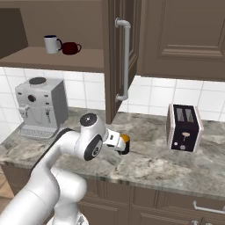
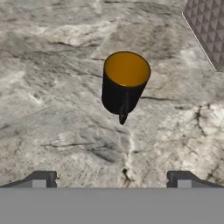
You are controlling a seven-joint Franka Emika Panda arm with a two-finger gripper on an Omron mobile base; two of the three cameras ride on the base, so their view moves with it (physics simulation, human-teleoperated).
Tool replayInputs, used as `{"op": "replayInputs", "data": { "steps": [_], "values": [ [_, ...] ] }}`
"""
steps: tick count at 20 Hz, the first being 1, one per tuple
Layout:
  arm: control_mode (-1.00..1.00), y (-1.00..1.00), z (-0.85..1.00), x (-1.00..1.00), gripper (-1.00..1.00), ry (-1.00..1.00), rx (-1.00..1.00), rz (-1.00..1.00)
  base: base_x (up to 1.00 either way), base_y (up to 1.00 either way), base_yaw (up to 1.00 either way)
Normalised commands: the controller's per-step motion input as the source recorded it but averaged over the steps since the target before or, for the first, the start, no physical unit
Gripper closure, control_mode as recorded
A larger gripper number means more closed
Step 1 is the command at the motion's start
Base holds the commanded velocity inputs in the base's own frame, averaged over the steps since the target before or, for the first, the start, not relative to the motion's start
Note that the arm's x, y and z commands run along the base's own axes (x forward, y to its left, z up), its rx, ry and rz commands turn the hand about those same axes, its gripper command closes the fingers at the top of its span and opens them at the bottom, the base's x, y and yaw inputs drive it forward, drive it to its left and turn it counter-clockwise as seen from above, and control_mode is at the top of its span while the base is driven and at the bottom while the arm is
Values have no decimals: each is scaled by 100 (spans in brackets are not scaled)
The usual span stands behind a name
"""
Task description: Pick the mug on the counter and place it in the cabinet with the handle facing the right, like the mugs already inside.
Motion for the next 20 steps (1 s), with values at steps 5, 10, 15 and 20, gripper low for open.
{"op": "replayInputs", "data": {
  "steps": [5, 10, 15, 20],
  "values": [
    [-100, -19, -10, 16, -100, 0, 0, 0, 0, 0, 0],
    [-100, -14, -15, 28, -100, 0, 0, 0, 0, 0, 0],
    [-100, -6, -17, 26, -100, 0, 0, 0, 0, 0, 0],
    [-100, -6, -17, 29, -100, 0, 0, 0, 0, 0, 0]
  ]
}}
